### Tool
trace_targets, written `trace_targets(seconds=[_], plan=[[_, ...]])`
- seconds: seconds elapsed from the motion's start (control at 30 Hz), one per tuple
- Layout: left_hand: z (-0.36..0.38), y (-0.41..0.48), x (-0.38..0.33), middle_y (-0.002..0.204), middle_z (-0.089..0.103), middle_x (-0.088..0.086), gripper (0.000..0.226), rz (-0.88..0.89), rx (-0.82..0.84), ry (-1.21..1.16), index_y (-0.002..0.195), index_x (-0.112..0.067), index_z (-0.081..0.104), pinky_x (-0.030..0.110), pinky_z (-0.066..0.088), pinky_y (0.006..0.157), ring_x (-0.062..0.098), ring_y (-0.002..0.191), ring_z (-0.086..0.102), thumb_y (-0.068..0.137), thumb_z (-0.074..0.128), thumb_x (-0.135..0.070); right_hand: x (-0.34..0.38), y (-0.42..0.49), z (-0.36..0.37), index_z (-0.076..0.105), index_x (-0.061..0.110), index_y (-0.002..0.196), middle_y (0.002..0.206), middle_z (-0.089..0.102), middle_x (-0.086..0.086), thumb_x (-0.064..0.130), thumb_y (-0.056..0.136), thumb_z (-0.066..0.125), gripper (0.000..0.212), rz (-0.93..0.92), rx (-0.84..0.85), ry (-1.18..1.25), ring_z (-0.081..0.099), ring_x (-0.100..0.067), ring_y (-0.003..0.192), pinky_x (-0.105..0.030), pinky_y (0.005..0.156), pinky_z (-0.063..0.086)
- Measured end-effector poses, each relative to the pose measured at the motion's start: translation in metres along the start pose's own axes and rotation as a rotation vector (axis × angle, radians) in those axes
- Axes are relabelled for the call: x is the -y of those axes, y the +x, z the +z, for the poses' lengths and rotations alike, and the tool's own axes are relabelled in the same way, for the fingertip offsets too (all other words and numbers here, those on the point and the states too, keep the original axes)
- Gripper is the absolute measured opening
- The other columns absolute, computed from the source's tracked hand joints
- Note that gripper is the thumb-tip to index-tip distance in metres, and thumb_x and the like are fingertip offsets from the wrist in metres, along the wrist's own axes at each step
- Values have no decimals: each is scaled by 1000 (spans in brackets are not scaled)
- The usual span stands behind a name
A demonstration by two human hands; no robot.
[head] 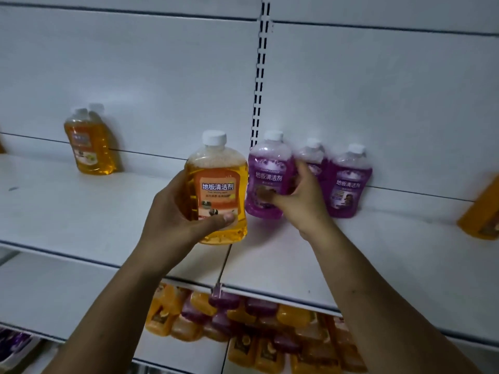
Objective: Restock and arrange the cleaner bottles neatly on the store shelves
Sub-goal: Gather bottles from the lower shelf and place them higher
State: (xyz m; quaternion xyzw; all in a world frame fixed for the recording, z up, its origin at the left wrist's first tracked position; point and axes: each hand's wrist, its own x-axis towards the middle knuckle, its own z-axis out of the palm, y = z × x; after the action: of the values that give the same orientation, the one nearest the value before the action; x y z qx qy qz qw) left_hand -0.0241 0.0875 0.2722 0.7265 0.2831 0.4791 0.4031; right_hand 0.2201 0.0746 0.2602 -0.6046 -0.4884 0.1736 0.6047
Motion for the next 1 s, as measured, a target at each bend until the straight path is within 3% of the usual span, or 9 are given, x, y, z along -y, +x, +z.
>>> trace_targets(seconds=[0.23,0.4,0.57,0.77,0.9,1.0], plan=[[0,19,28,99,75,-31,60,-56,-14,8,121,-36,61,5,52,68,-8,92,72,71,88,-17,-22,9,16,53,25,140,130,68,11,15,73,95,80,-19,-38,-100,65,-8,120,-33,99,58],[-3,22,39,99,74,-34,59,-92,-8,-14,120,-38,60,4,51,68,-10,92,72,69,87,-23,-24,11,18,47,27,146,137,65,9,17,73,95,88,-32,-67,-158,63,-8,124,-36,105,56],[-5,22,42,102,73,-33,63,-106,3,-25,125,-36,59,5,52,69,-9,95,71,69,87,-26,-19,7,18,39,35,149,134,63,11,12,73,94,97,-25,-90,-182,65,-9,121,-37,99,60],[-9,18,38,107,66,-43,75,-85,-16,-16,133,-42,47,4,51,68,-17,101,66,72,87,-24,-9,-4,8,37,33,149,132,64,5,30,65,99,104,-49,-129,-295,66,-9,113,-34,94,60],[-14,8,32,119,68,-30,84,-89,-53,-34,143,-42,43,16,59,79,-6,110,68,72,88,-38,1,-15,-2,49,21,139,132,54,-2,40,74,92,80,-248,-263,-415,58,-17,117,-35,97,56],[-18,-5,29,124,68,-22,83,-110,-110,-63,148,-41,40,29,59,90,3,115,68,78,85,-40,12,-25,3,57,15,132,131,52,-5,38,88,78,54,-415,-193,-392,57,-23,121,-43,101,57]])
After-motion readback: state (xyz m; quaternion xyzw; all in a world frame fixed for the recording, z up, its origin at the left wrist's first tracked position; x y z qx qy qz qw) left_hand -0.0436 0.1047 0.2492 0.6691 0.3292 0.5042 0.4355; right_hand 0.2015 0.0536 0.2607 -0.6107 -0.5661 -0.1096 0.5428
